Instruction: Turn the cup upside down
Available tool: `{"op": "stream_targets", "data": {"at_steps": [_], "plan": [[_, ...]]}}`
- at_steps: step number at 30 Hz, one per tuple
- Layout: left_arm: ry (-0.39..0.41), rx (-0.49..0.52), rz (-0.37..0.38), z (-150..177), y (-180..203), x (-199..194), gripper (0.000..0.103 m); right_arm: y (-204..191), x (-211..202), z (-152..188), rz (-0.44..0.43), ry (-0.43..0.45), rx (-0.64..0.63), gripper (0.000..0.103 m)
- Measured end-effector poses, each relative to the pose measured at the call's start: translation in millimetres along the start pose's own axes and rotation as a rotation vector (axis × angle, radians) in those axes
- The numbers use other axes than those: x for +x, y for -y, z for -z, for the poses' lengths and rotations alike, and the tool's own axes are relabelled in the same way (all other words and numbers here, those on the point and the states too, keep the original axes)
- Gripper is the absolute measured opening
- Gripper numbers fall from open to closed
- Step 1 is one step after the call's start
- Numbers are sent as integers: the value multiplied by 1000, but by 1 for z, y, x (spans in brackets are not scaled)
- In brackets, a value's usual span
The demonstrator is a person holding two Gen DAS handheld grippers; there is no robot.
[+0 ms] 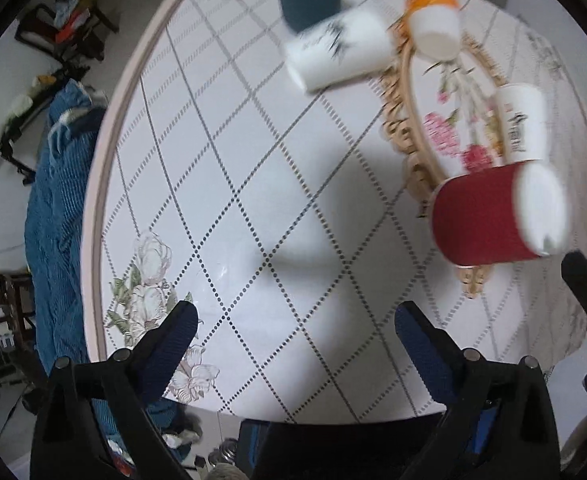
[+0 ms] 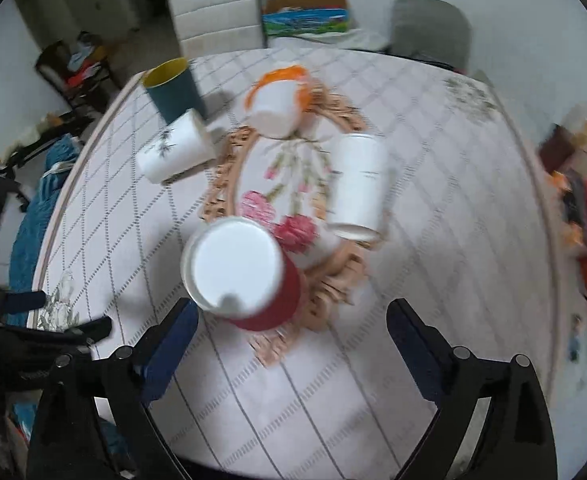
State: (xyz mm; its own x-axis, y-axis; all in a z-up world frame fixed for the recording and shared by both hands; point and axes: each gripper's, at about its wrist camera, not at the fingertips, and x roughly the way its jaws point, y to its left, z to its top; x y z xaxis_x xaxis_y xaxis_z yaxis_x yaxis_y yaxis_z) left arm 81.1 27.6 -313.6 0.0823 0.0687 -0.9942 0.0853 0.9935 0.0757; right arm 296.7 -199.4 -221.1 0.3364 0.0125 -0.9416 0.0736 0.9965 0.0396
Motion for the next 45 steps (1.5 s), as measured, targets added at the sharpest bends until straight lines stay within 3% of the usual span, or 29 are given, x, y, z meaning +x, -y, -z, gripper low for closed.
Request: {"op": "stream_targets", "data": {"at_steps": [4,9,27,33,45], "plan": [[59,0,1,1,12,-38,101,23,-31,12,52,-30,44,97],[137,-9,18,1,29,-92,101,41,-70,20,55,-25,46,97],[408,-57,46,55,34,-261,101,66,-256,19,2,150,49,97],[417,-80,67,70,30,-292,101,66,-308,21,0,191,42,97],[407,-71,76,85,34,-314,101,63,-331,21,-9,172,29,97]]}}
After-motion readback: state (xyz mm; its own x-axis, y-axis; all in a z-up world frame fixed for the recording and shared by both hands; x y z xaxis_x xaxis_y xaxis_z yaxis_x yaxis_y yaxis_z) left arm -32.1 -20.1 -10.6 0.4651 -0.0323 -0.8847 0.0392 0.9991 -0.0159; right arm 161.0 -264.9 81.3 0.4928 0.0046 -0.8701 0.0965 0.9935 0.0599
